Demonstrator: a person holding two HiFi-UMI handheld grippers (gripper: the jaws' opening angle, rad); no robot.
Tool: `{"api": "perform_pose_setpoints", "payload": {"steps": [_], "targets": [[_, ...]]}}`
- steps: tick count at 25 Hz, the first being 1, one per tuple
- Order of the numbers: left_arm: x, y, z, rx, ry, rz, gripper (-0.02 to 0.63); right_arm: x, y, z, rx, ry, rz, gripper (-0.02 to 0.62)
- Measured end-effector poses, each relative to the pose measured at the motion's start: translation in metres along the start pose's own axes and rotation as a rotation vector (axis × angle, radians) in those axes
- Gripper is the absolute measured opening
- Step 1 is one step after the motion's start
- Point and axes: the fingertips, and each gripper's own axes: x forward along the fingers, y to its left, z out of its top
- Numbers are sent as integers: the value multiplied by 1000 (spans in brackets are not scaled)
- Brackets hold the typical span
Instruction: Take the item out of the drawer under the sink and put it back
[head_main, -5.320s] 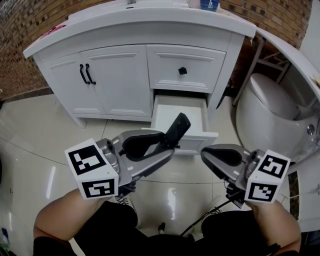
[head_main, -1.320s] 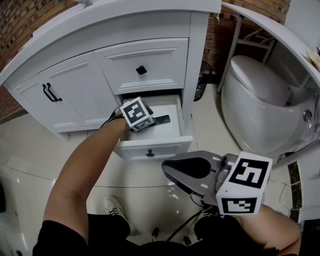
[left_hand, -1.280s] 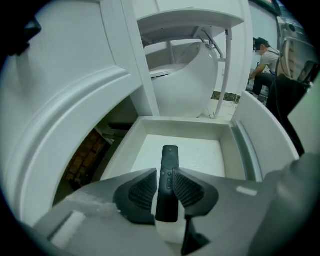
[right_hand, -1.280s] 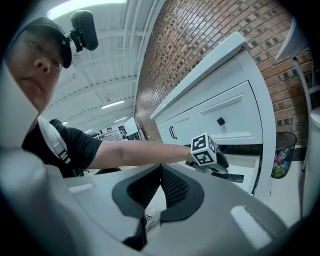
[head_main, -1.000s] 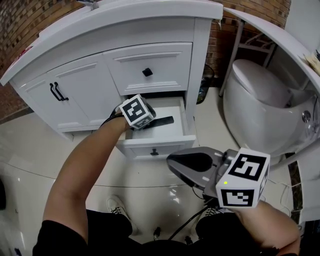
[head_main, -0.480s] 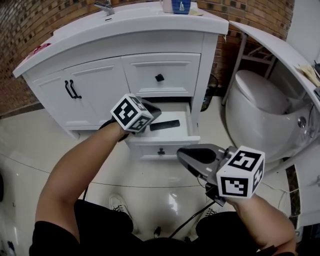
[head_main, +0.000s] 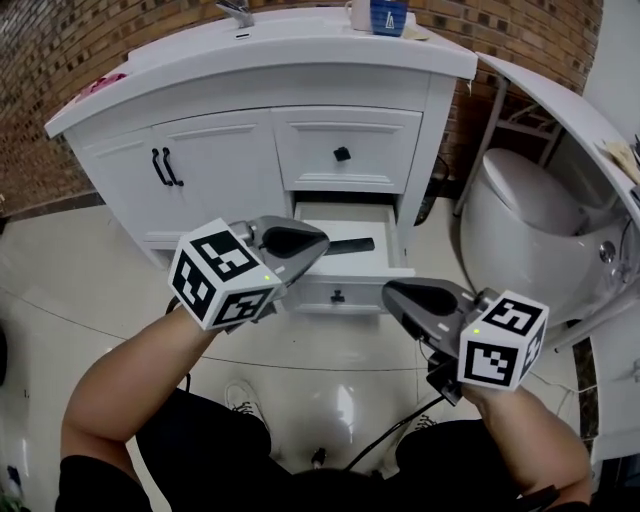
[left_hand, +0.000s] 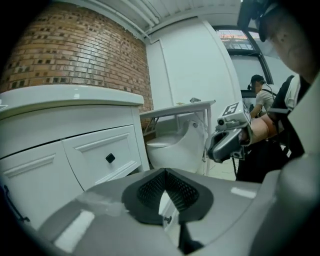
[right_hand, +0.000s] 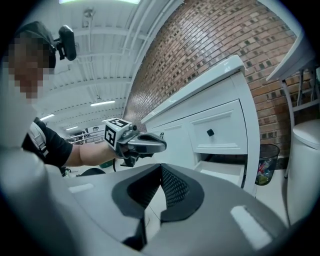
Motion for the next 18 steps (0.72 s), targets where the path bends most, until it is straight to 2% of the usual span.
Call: {"api": "perform_pose_setpoints", "payload": {"steps": [4,13,18], "targets": [[-23,-25,1,-45,-40,-33,6,7,7,-1,-7,1,4,6],[-51,-74,-12,-225,-148,-111,6,8,13,-11,-34,29,25,6],[-60,-75,-9,-212,-175,-77,6,2,33,-13,-73,57,56,8]]}}
